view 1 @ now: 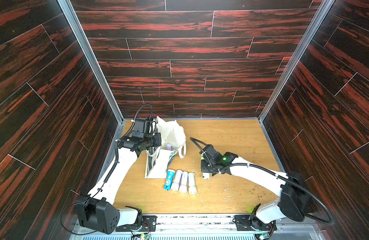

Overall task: Put the flashlights into the tote bags
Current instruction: Pick up the flashlight from the center of the board.

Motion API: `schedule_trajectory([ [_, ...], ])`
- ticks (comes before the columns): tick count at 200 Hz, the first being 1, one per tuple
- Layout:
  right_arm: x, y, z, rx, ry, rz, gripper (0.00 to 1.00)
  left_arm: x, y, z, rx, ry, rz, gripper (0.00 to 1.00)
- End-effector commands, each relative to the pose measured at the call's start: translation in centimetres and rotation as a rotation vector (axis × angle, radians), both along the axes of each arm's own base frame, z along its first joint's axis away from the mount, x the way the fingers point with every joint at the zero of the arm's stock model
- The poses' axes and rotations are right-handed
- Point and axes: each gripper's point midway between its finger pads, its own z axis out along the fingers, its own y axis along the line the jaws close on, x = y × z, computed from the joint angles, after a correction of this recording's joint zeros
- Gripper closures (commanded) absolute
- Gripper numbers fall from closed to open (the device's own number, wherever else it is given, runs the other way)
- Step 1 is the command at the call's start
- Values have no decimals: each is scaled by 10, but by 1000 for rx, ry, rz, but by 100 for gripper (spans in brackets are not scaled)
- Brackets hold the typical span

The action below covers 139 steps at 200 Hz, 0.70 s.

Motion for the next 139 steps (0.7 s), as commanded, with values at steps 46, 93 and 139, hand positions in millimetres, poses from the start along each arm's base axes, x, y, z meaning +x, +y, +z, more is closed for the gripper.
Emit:
schedule_trajectory([
  [46,10,-2,56,122,-155,-28,100,-2,-32,23,-155,-65,-139,100],
  [93,18,29,108,254,-263,106,100,-6,-60,22,-291,-27,-226,100],
  [139,35,59,143,384,-284,248,100,-15,-75,24,-345,-15,-294,100],
])
